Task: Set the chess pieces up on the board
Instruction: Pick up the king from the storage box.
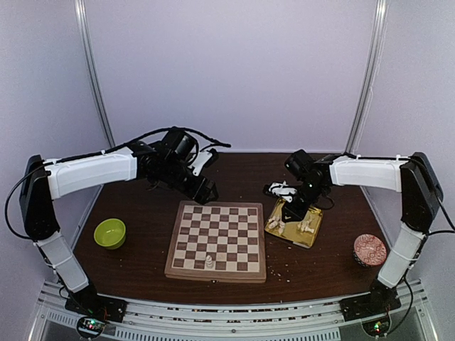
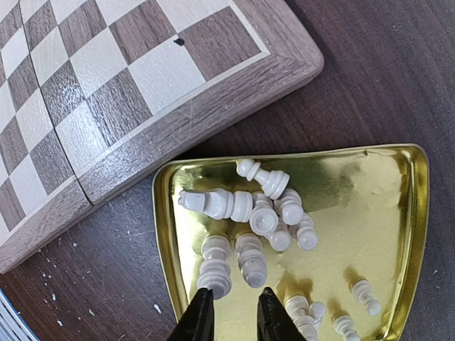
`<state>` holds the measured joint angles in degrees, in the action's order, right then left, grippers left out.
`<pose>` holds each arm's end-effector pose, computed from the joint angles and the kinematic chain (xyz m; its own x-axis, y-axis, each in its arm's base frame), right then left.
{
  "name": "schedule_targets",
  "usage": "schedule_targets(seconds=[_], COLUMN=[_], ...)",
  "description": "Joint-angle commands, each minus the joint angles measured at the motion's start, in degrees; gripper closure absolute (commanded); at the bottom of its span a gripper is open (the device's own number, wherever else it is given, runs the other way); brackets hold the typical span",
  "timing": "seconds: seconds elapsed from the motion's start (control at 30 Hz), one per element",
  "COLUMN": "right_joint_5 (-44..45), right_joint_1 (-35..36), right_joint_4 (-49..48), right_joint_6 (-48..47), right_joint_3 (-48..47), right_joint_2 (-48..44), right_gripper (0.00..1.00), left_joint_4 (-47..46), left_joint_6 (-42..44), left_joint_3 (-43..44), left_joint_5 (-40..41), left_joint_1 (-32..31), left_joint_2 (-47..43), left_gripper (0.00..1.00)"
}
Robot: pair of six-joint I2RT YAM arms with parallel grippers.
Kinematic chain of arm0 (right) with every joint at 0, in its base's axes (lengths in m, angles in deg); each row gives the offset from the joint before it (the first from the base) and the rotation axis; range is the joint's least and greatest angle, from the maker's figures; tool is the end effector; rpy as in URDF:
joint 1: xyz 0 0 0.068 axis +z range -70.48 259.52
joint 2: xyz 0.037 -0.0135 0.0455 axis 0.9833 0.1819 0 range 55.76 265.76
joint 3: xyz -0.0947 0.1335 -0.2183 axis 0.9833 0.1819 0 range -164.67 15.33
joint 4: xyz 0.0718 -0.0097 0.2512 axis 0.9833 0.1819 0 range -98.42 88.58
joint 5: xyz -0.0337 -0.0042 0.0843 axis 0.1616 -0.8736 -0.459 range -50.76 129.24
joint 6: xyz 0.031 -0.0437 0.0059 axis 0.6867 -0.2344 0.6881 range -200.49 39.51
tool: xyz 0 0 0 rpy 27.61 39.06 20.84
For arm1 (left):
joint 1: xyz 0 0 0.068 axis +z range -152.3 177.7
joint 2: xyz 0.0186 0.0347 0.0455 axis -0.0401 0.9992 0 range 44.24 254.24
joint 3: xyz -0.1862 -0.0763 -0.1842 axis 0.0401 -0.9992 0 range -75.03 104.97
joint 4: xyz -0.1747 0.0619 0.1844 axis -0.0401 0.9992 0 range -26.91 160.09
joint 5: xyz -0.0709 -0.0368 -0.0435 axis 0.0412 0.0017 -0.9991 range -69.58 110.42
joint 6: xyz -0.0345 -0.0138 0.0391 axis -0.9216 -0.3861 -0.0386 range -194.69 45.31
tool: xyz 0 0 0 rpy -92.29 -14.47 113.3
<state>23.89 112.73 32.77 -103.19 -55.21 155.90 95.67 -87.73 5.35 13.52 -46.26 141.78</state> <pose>0.2832 0.1967 0.2023 -0.4969 -0.7700 -0.4002 -0.8594 0.5008 0.1035 0.2685 -0.2647 0.2767 -0.7032 0.3671 -0.6089 0.6019 0.7632 -0.2350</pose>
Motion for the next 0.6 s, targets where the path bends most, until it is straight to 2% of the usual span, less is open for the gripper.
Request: schedule_targets(seconds=[0.0, 0.57], right_joint_5=[1.26, 2.25], right_joint_1=[1.78, 2.82], right_joint_4=[0.64, 2.52], right_joint_6=[0.37, -1.01], right_joint_3=[-1.78, -2.32], right_joint_2=[1.2, 3.84], right_gripper=[0.8, 0.81], left_joint_4=[-5.03, -6.08], left_joint_6=[-2.48, -3.47], left_joint_3=[0.04, -1.37], left_joint_5=[-2.2, -2.99], left_joint_1=[0.2, 0.2], left_joint_2=[-3.56, -2.67], left_gripper=[0.25, 0.24])
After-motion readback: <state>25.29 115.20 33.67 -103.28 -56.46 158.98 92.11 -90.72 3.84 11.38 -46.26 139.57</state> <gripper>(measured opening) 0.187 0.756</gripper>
